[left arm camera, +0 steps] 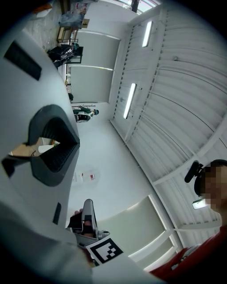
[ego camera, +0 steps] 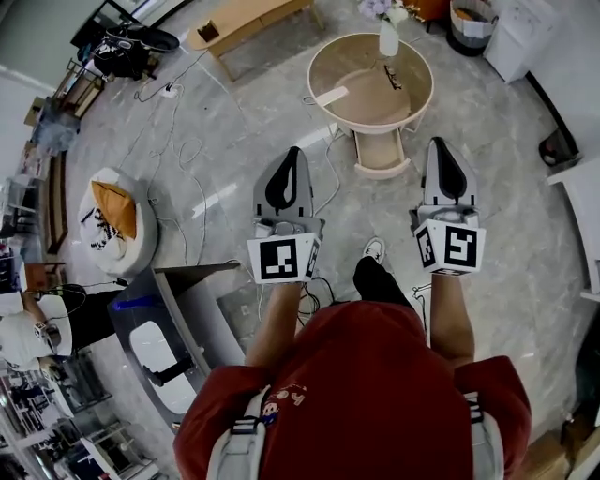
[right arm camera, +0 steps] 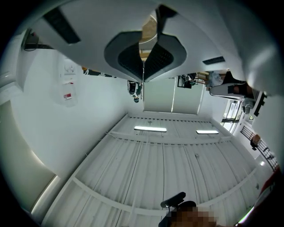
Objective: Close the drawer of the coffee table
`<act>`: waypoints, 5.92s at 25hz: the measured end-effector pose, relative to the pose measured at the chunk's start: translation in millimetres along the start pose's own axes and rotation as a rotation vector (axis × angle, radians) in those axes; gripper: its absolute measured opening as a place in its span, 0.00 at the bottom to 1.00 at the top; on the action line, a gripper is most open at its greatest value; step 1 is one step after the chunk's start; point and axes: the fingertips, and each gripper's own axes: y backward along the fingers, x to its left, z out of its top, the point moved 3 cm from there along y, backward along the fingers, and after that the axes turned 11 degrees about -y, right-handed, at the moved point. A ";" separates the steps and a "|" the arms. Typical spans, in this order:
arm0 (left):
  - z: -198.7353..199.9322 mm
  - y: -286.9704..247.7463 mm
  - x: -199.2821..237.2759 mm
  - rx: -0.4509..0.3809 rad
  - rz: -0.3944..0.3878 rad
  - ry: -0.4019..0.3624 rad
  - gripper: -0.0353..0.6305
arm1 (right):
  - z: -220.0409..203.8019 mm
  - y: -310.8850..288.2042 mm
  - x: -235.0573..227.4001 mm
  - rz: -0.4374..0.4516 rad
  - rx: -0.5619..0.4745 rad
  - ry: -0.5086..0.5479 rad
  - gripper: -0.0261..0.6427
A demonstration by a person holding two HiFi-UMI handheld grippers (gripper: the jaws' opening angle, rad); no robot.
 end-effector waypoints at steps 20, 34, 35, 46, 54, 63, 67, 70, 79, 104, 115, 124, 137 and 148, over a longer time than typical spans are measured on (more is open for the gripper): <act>-44.9 -156.9 26.1 -0.038 -0.109 -0.004 0.07 | -25.3 -113.3 -73.8 -0.152 0.012 0.004 0.08; -99.7 -266.2 109.1 -0.099 -0.380 -0.017 0.07 | -20.5 -202.9 -24.1 -0.362 -0.049 0.041 0.07; -102.5 -271.9 114.4 -0.108 -0.397 -0.012 0.07 | -22.6 -206.7 -19.1 -0.377 -0.058 0.021 0.07; -90.8 -304.4 108.4 -0.159 -0.469 0.098 0.07 | -1.5 -170.4 -27.2 -0.525 -0.136 -0.010 0.07; -83.5 -311.1 46.3 -0.157 -0.538 0.081 0.07 | -13.8 -138.9 -69.4 -0.557 -0.062 0.050 0.07; -159.8 -319.0 -21.4 -0.182 -0.671 0.058 0.07 | -137.3 -145.2 -114.0 -0.526 0.114 0.033 0.07; -237.4 -304.9 -59.5 -0.142 -0.770 0.084 0.07 | -232.2 -131.4 -129.0 -0.553 0.186 -0.012 0.07; -312.7 -300.1 -88.2 -0.085 -0.824 0.124 0.07 | -310.7 -122.0 -137.3 -0.555 0.244 -0.054 0.07; -553.1 -243.5 -166.9 0.046 -0.939 0.124 0.07 | -543.5 -72.8 -161.7 -0.534 0.374 -0.095 0.07; -918.6 -170.0 -207.4 -0.030 -0.834 0.100 0.07 | -890.2 -26.9 -189.4 -0.424 0.255 -0.063 0.07; -918.3 -166.3 -193.0 0.023 -0.716 0.123 0.07 | -889.9 -29.9 -193.7 -0.401 0.285 0.038 0.08; -921.1 -156.5 -202.9 0.026 -0.769 0.092 0.07 | -928.2 -39.0 -203.4 -0.346 0.396 -0.042 0.61; -921.0 -165.2 -204.0 0.052 -0.730 0.126 0.07 | -926.1 -66.7 -221.9 -0.225 0.354 0.017 0.61; -922.7 -167.1 -200.9 0.079 -0.727 0.103 0.07 | -932.7 -110.6 -232.6 -0.224 0.315 -0.026 0.61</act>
